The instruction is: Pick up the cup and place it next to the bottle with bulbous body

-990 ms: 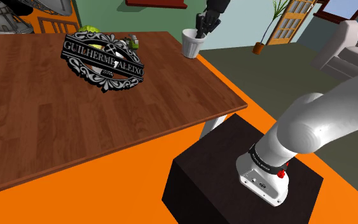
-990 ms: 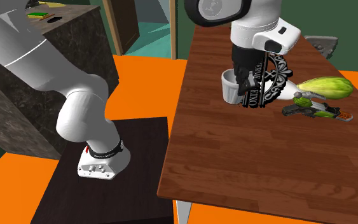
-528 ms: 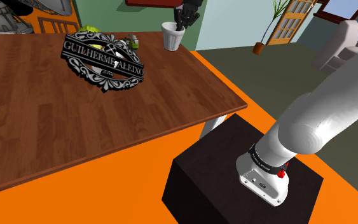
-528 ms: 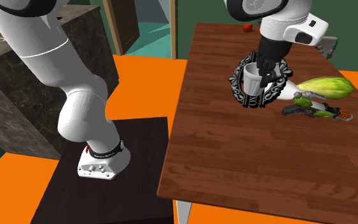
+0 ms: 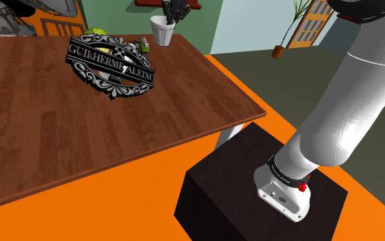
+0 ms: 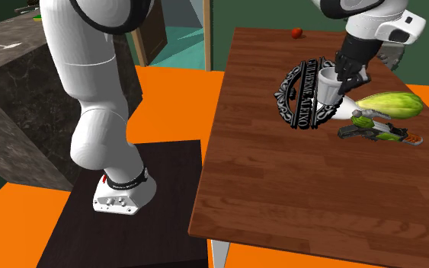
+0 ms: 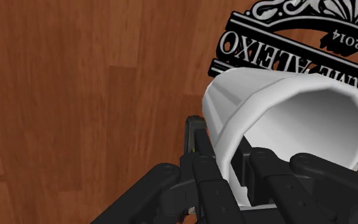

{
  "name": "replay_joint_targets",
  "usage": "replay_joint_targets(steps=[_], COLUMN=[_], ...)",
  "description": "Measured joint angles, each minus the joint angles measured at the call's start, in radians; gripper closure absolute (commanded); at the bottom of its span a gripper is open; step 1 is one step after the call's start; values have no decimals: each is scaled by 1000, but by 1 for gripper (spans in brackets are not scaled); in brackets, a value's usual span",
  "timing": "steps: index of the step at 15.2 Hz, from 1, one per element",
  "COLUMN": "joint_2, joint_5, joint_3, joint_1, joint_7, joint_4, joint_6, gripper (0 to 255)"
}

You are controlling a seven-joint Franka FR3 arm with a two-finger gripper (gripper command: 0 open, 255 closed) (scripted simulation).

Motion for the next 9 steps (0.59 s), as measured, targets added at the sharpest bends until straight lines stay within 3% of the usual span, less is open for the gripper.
replay_joint_targets(steps=[9], joint_2=[44], joint_5=[10], joint_3=[3], joint_1=[1], joint_7=[-14], joint_4=[-49], joint_6=[92], gripper=[255])
